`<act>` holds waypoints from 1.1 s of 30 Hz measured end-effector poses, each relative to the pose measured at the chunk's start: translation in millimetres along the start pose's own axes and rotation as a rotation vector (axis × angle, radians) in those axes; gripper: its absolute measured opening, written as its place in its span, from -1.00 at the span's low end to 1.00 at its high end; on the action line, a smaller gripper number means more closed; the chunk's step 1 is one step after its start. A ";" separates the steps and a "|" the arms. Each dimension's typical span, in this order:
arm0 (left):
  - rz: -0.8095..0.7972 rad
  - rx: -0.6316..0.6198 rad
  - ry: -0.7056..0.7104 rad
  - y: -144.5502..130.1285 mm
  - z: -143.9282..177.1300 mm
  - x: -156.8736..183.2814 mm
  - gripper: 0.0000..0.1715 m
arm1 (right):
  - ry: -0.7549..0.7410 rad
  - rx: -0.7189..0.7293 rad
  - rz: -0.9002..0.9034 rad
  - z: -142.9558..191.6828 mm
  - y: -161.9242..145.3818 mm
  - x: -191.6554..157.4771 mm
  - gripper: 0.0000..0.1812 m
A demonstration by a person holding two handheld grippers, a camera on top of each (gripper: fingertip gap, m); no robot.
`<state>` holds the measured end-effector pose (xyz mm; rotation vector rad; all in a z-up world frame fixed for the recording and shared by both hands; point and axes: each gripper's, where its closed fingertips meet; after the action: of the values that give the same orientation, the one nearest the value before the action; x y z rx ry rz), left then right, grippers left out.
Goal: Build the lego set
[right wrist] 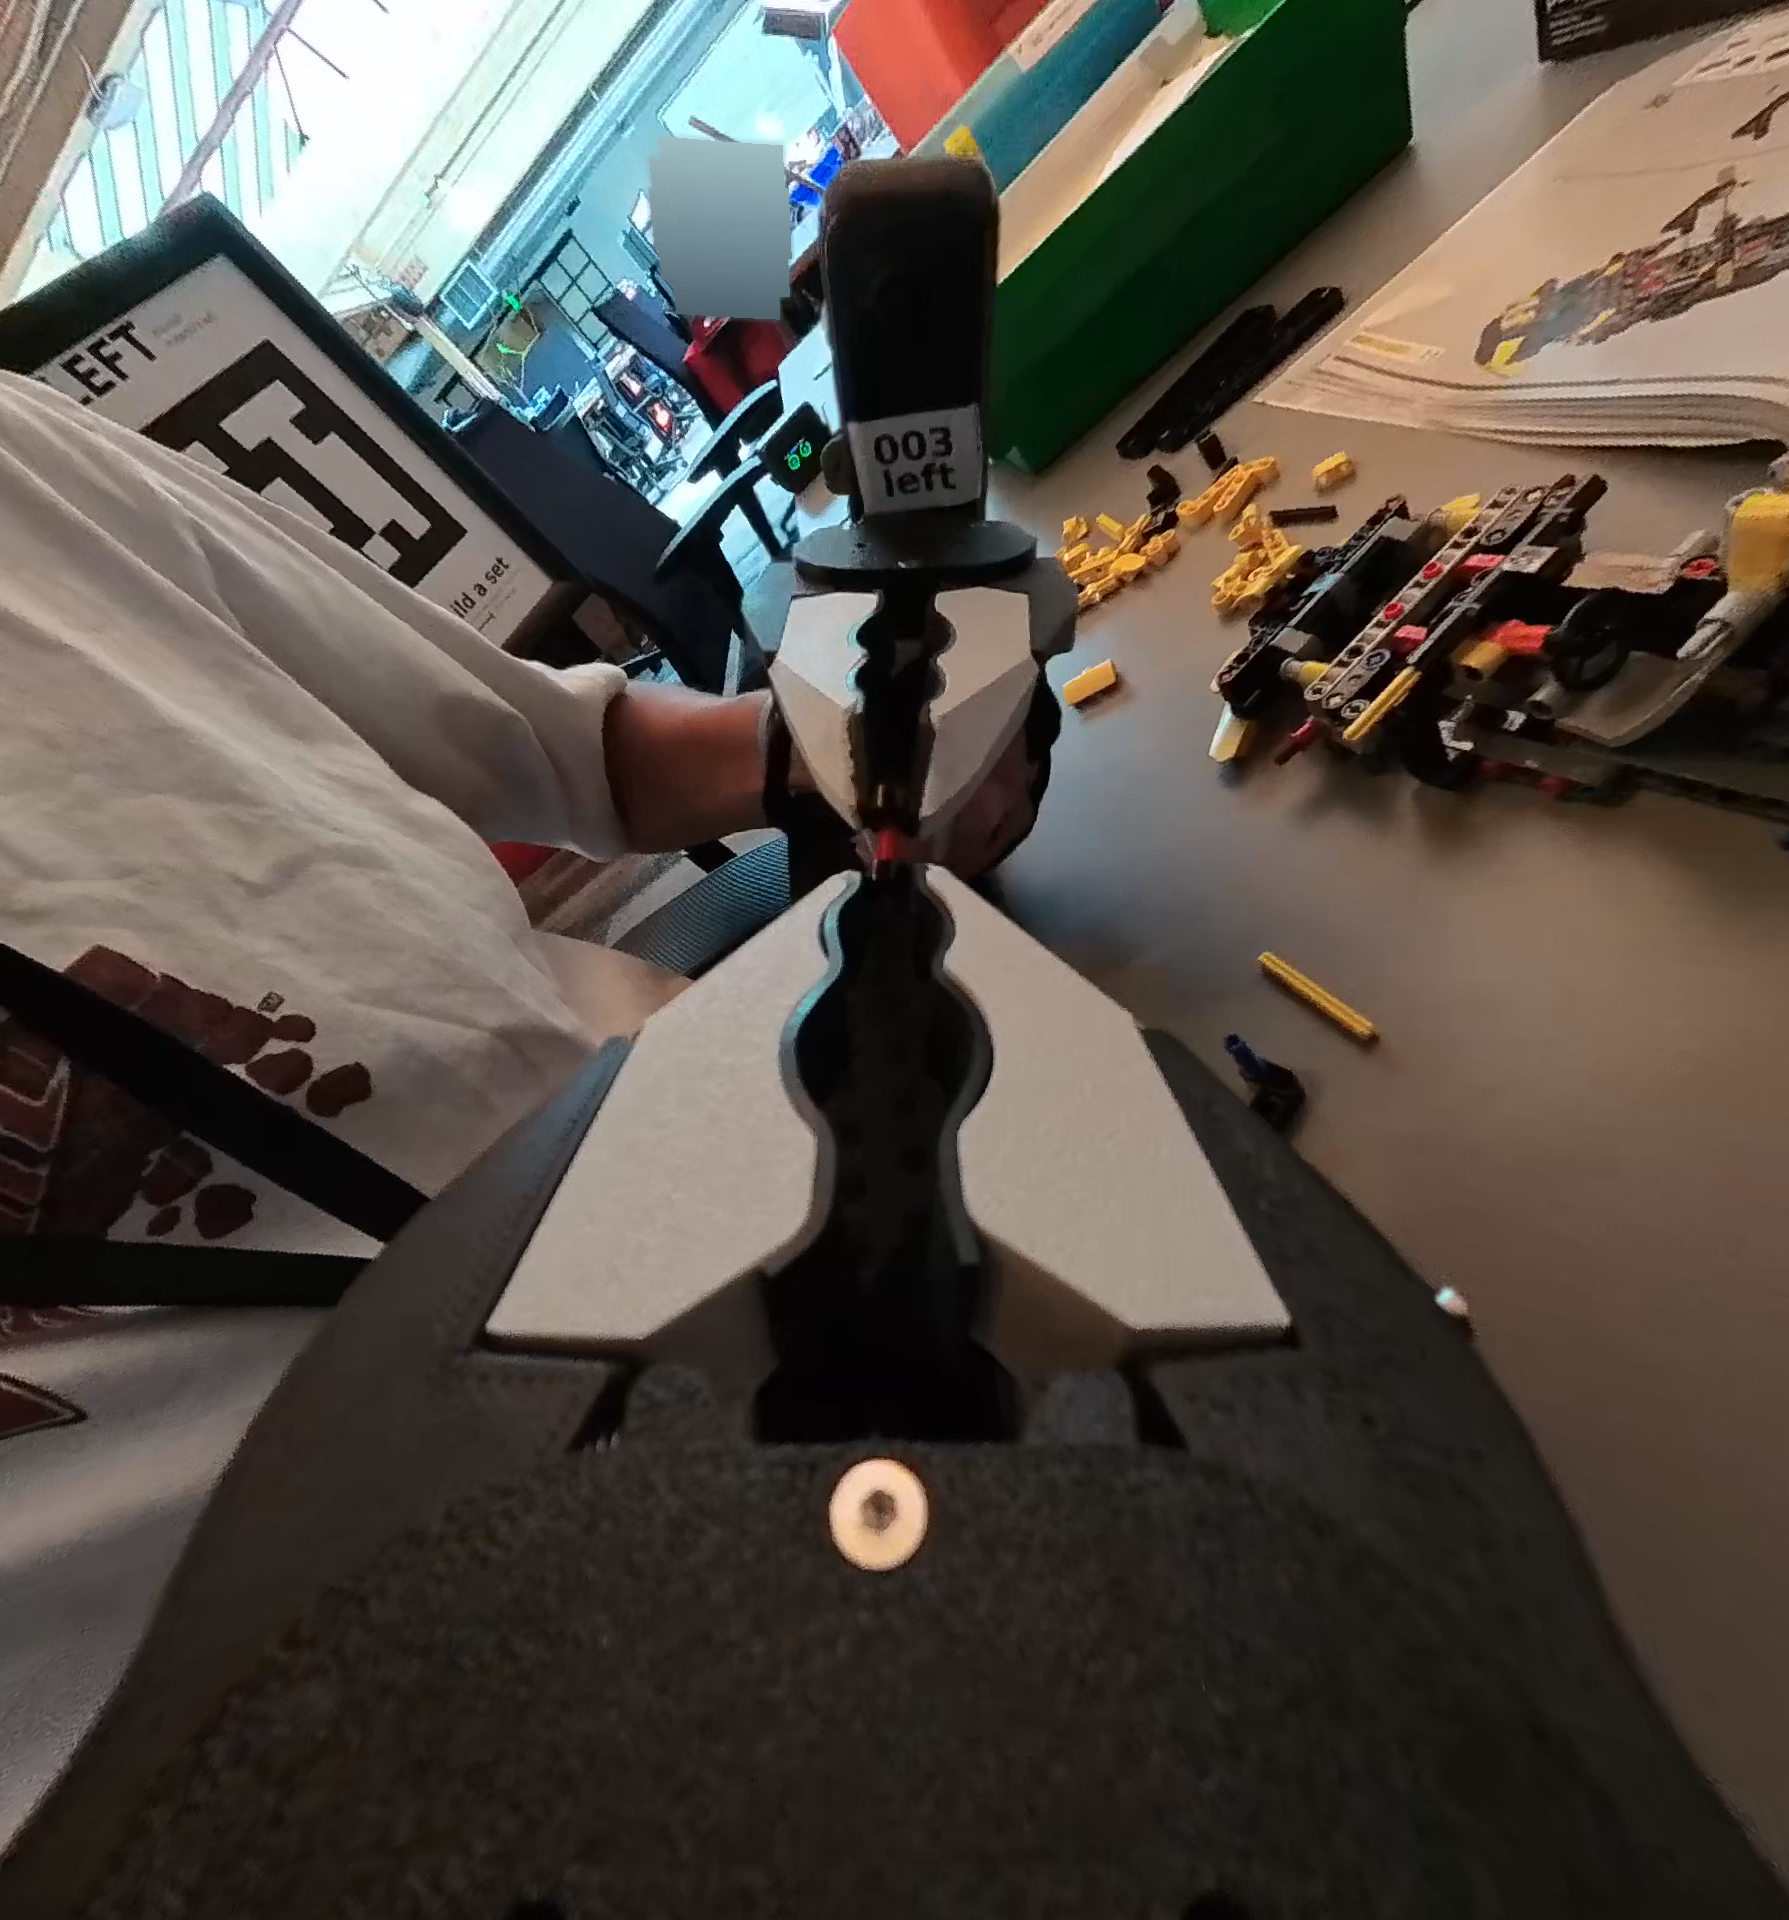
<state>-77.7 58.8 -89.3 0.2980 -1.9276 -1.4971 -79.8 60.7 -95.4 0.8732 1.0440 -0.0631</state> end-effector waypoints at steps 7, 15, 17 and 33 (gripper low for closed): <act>0.012 0.018 0.025 1.4 1.1 -6.4 -0.95 | -0.027 0.049 -0.012 -0.2 5.7 4.7 -0.94; 0.010 0.025 0.042 1.4 1.8 -9.0 -0.95 | -0.013 0.092 -0.043 -1.3 8.2 6.6 -0.94; 0.025 0.031 0.029 1.6 2.2 -8.7 -0.95 | -0.010 0.096 -0.038 -1.6 8.5 6.2 -0.94; -0.063 -0.085 -0.043 -14.9 -22.2 9.3 -1.00 | -0.141 0.122 0.142 -14.8 21.0 -0.7 -0.94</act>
<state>-74.0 31.9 -97.1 0.2938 -1.8970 -1.6345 -81.8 84.3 -85.3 1.0365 0.8515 -0.0685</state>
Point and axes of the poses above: each gripper's, where its closed fingertips meet, z back along the fingers, y out of its top, x = y × z across the jaws, and after that the axes turned 14 degrees about -z, right-handed
